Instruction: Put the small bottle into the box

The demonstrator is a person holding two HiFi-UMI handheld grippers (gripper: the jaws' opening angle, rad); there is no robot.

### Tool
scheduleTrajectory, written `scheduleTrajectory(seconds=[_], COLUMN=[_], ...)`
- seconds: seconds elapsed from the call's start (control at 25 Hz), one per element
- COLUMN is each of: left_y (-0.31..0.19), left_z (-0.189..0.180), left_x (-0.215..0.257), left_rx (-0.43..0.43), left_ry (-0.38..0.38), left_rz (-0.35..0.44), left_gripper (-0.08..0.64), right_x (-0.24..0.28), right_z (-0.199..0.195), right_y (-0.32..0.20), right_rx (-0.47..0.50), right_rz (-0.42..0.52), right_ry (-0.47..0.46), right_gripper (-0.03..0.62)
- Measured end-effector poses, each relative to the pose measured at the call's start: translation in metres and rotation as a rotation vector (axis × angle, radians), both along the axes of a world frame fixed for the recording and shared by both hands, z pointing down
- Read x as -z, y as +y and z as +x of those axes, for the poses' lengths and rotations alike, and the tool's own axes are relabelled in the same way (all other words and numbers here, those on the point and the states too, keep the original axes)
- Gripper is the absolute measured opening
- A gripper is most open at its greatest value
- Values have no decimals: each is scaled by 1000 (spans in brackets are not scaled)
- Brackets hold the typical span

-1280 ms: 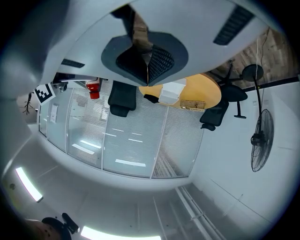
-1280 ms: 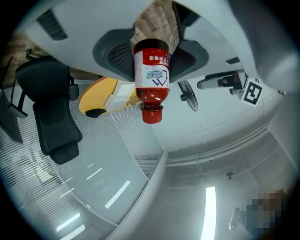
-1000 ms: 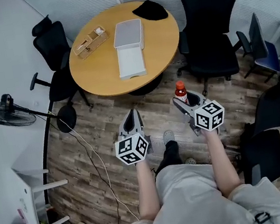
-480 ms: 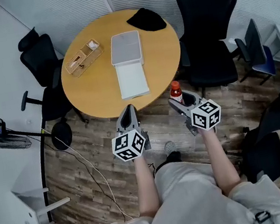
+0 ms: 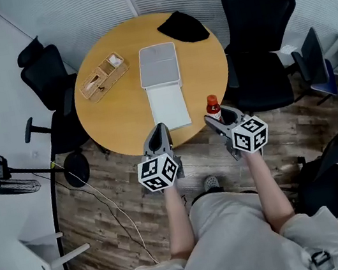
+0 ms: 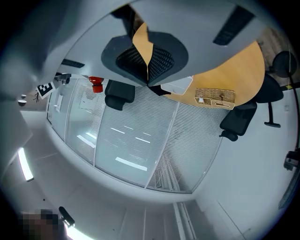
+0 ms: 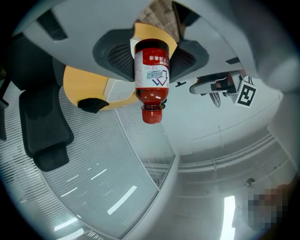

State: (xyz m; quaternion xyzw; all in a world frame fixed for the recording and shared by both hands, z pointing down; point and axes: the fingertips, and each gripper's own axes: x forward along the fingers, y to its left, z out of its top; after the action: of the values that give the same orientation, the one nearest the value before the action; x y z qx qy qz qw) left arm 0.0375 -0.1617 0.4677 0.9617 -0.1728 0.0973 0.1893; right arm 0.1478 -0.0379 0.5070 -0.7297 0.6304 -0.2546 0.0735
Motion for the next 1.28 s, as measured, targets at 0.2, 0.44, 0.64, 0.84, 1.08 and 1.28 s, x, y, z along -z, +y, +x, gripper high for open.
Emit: scheduleTrajectory(seconds=[0.2, 0.44, 0.64, 0.84, 1.08, 1.28], left_y=[-30, -55, -59, -69, -97, -95], left_z=[4, -2, -1, 11, 41, 66], left_x=[1, -2, -11, -39, -54, -50], left_rx=[22, 66, 93, 122, 176, 172], left_ry=[-3, -13, -53, -109, -143, -153], left_rz=[8, 10, 12, 21, 29, 42], left_gripper=[29, 29, 29, 29, 29, 29], right_x=[0, -4, -11, -23, -24, -40], right_z=[7, 12, 19, 32, 52, 68], right_y=[-35, -61, -77, -100, -135, -153], right_rx=[39, 76, 114, 171, 305, 463], right_rz=[-3, -1, -12, -16, -78, -185], right_ry=[6, 8, 0, -14, 103, 255], right_gripper=[225, 225, 225, 225, 225, 225])
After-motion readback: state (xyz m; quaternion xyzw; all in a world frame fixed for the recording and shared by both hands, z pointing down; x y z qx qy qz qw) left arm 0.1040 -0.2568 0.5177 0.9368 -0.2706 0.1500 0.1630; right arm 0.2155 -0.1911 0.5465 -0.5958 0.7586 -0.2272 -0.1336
